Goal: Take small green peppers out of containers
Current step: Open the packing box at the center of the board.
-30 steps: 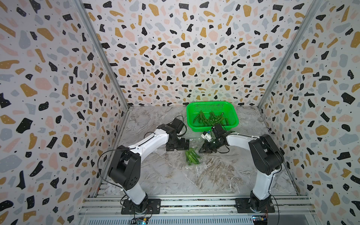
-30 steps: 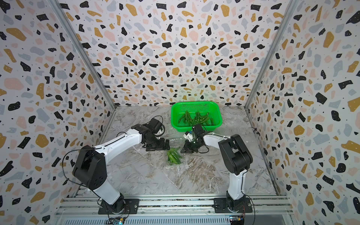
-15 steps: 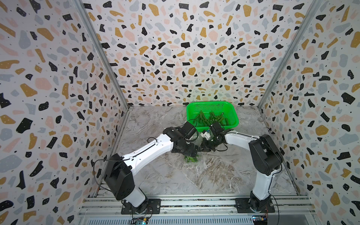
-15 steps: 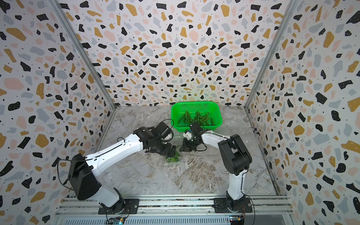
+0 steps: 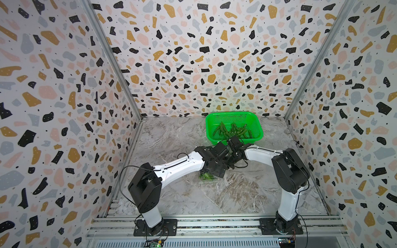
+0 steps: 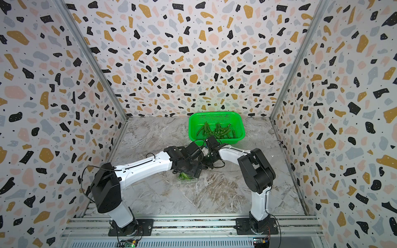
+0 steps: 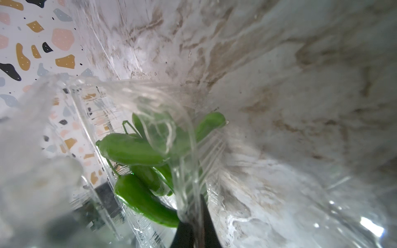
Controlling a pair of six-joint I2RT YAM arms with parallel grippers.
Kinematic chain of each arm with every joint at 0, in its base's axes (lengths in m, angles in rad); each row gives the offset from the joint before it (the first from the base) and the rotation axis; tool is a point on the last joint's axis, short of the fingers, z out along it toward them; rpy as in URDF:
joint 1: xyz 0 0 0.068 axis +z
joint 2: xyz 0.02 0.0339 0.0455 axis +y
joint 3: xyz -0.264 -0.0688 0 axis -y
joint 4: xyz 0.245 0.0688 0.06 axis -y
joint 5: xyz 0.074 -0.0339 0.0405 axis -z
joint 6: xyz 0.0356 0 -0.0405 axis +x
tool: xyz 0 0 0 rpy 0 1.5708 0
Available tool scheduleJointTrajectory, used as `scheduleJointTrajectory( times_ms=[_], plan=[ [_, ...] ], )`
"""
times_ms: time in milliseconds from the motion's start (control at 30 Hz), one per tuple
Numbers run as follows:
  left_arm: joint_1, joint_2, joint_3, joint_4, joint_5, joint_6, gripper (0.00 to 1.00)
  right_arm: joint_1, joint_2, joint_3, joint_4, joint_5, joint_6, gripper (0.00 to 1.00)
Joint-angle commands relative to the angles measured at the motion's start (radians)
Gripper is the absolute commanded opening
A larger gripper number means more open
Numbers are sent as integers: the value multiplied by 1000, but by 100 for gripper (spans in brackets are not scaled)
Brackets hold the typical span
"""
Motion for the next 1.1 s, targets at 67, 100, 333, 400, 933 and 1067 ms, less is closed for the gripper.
scheduleJointTrajectory(
  times_ms=[67,100,333,400,933,1067],
  plan=[
    [-11,-39,-92,92,-153,5,99,4,-13,27,-13,-29,22,6],
    [-12,-42,-96,93,-175,11,99,4,-15,26,-16,-29,21,6],
    [-14,-70,-89,-6,-479,39,99,4,-41,-11,-56,-9,-19,5],
    [-8,-97,-82,-24,-512,50,98,4,-52,-21,-83,16,-43,5],
    [127,-394,-119,-330,-488,-143,97,-55,-116,4,-216,196,-207,12],
    [207,-498,-157,-368,-436,-150,98,-63,-159,44,-269,227,-282,40]
  ],
)
